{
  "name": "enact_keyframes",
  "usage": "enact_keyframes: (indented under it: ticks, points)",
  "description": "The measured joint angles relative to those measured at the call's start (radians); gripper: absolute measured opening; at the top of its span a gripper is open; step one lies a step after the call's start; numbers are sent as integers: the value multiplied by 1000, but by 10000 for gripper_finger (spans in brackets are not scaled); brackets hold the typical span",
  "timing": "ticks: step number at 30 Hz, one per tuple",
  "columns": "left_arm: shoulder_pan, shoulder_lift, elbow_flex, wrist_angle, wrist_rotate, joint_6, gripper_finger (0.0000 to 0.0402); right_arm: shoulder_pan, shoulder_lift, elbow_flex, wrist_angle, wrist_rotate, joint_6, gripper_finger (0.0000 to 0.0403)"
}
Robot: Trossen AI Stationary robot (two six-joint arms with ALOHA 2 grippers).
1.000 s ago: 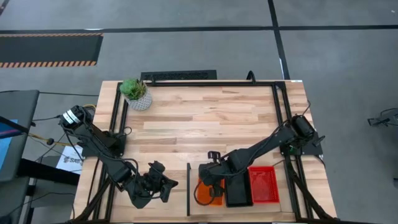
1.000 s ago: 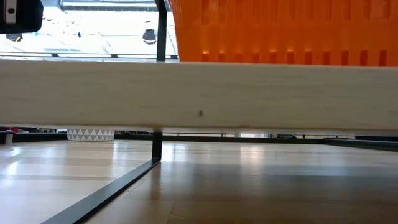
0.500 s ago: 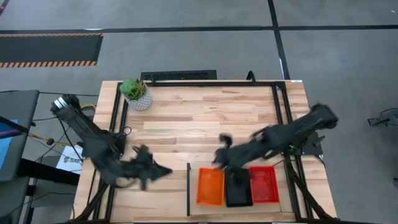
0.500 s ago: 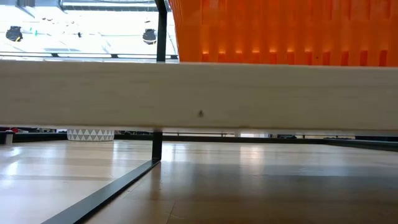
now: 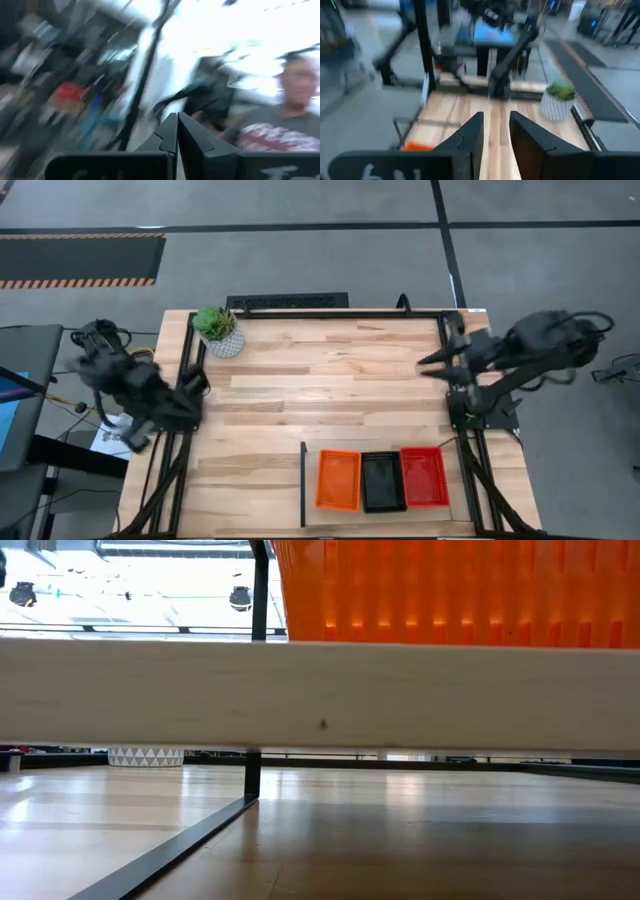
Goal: Stack baskets on shelf by color
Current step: Return to Home Position
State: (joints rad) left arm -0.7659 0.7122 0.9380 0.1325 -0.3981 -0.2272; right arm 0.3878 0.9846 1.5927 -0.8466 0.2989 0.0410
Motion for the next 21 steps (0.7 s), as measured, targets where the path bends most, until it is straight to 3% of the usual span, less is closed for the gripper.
enact_keyframes:
  ticks: [2,4,10,14,21]
  points:
    - [25,-51,-49,87,131,87,0,-26,-89,-77,49,-1,35,118]
    - [41,-122,-126,126,187,118,0,-52,-176,-177,101,5,75,118]
    - [111,-323,-452,363,159,54,0,-95,-470,-504,293,27,193,118]
    - [150,-435,-672,615,270,12,0,-111,-650,-683,407,47,203,118]
    - [178,-498,-927,850,261,-81,0,-136,-928,-934,449,75,252,118]
